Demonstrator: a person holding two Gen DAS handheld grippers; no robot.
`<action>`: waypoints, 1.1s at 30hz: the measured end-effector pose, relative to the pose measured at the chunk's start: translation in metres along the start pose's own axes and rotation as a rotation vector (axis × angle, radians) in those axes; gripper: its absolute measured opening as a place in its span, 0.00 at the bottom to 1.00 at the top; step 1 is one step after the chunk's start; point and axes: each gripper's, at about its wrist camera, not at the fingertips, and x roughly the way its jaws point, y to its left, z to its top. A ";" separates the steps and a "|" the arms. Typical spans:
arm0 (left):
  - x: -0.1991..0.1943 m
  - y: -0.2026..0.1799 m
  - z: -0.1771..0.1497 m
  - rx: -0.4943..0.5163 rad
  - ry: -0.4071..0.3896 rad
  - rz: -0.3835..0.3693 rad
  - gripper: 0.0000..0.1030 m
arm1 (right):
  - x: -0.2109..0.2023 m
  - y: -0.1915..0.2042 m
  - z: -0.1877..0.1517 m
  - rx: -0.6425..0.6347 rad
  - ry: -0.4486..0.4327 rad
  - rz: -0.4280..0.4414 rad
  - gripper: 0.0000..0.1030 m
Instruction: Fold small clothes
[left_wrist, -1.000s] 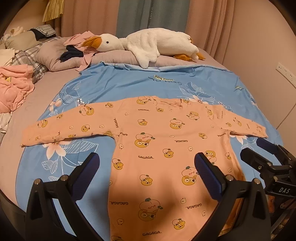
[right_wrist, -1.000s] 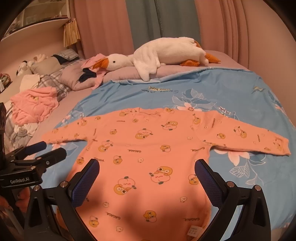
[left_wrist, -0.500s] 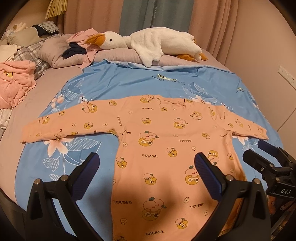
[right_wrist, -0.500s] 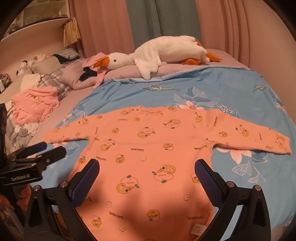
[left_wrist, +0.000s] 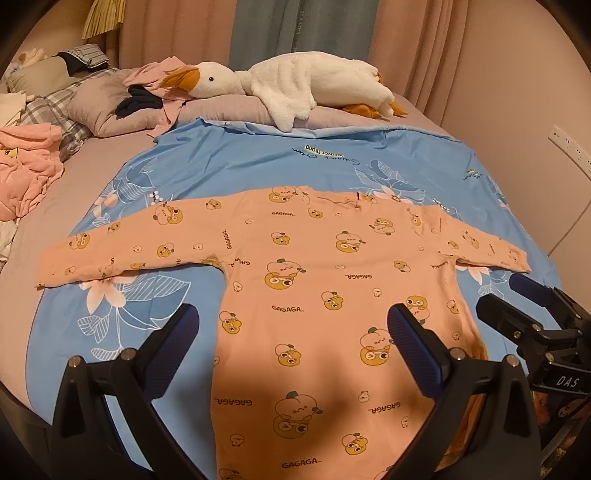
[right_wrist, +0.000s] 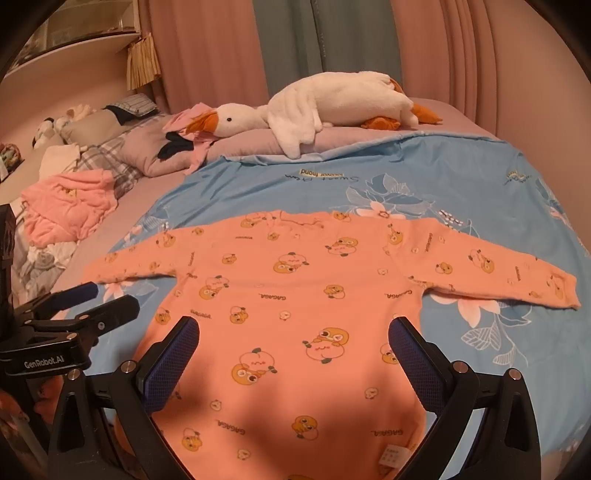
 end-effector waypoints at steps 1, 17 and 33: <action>0.000 -0.001 0.000 0.001 0.001 -0.002 0.99 | 0.000 0.000 0.000 -0.001 -0.001 -0.002 0.99; -0.001 -0.003 0.002 0.008 0.009 -0.006 0.99 | -0.009 -0.005 0.004 0.028 -0.039 0.007 0.99; 0.005 -0.015 0.004 0.031 0.021 -0.024 0.99 | -0.012 -0.020 0.003 0.095 -0.053 0.013 0.96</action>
